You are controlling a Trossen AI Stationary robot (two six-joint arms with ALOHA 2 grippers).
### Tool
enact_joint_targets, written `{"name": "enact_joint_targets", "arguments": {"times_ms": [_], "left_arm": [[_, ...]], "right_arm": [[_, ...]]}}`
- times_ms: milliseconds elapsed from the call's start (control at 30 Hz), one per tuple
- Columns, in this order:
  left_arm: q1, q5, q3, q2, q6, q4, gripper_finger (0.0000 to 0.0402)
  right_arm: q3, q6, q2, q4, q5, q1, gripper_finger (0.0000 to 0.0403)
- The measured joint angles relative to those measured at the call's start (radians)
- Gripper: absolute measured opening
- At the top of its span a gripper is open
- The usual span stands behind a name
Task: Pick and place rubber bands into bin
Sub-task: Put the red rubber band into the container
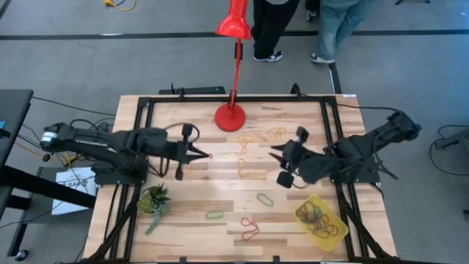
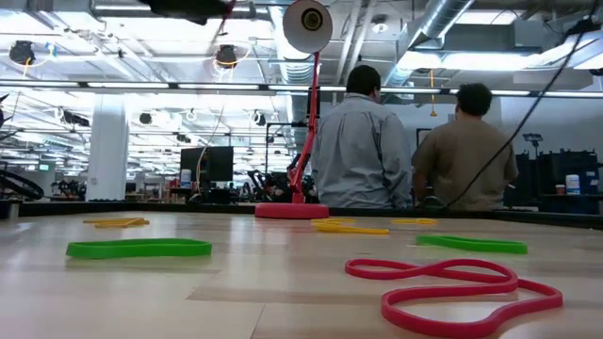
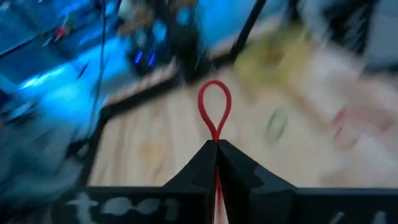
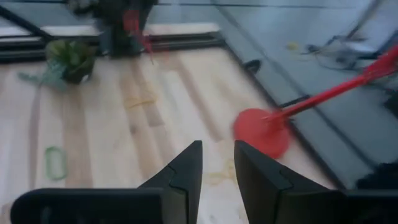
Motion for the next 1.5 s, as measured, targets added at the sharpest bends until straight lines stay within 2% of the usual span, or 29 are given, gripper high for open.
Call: {"name": "enact_joint_targets", "arguments": {"times_ms": [67, 200, 267, 333, 400, 533, 633, 767, 967, 1067, 1167, 1300, 1367, 1500], "left_arm": [[0.050, 0.106, -0.049, -0.006, -0.045, 0.104, 0.0000], [0.079, 0.135, -0.163, 0.064, -0.118, 0.367, 0.0000], [0.070, 0.164, -0.209, 0.129, -0.156, 0.499, 0.0000], [0.054, 0.182, -0.233, 0.207, -0.185, 0.652, 0.0000], [0.037, 0.174, -0.232, 0.293, -0.217, 0.770, 0.0000], [0.022, 0.134, -0.174, 0.480, -0.258, 0.922, 0.0000], [0.018, 0.129, -0.105, 0.604, -0.263, 0.979, 0.0000], [0.021, 0.118, -0.013, 0.699, -0.288, 0.981, 0.0000], [0.021, 0.125, 0.027, 0.715, -0.283, 0.954, 0.0000], [0.024, 0.096, 0.027, 0.706, -0.276, 0.932, 0.0000], [0.025, 0.089, 0.027, 0.706, -0.277, 0.901, 0.0000], [0.024, 0.091, 0.027, 0.706, -0.276, 0.877, 0.0000], [0.024, 0.054, 0.027, 0.706, -0.275, 0.880, 0.0000], [0.024, -0.126, 0.027, 0.706, -0.259, 0.841, 0.0000]], "right_arm": [[-0.201, -0.073, -0.051, 0.248, -0.093, -0.034, 0.0087], [-0.591, -0.252, -0.053, 0.962, -0.329, -0.115, 0.0087], [-0.730, -0.283, 0.001, 1.297, -0.364, -0.155, 0.0087], [-0.823, -0.267, 0.081, 1.537, -0.367, -0.195, 0.0087], [-0.869, -0.220, 0.170, 1.705, -0.388, -0.227, 0.0087], [-0.867, -0.167, 0.343, 1.924, -0.505, -0.263, 0.0087], [-0.817, -0.193, 0.440, 2.043, -0.564, -0.272, 0.0087], [-0.759, -0.231, 0.500, 2.032, -0.606, -0.276, 0.0087], [-0.741, -0.233, 0.511, 2.033, -0.611, -0.297, 0.0087], [-0.741, -0.234, 0.506, 2.036, -0.615, -0.296, 0.0084], [-0.741, -0.234, 0.506, 2.023, -0.613, -0.296, 0.0065], [-0.741, -0.234, 0.506, 1.970, -0.607, -0.301, 0.0011], [-0.741, -0.223, 0.506, 1.951, -0.592, -0.301, 0.0009], [-0.741, -0.192, 0.506, 1.903, -0.533, -0.301, 0.0003]]}}
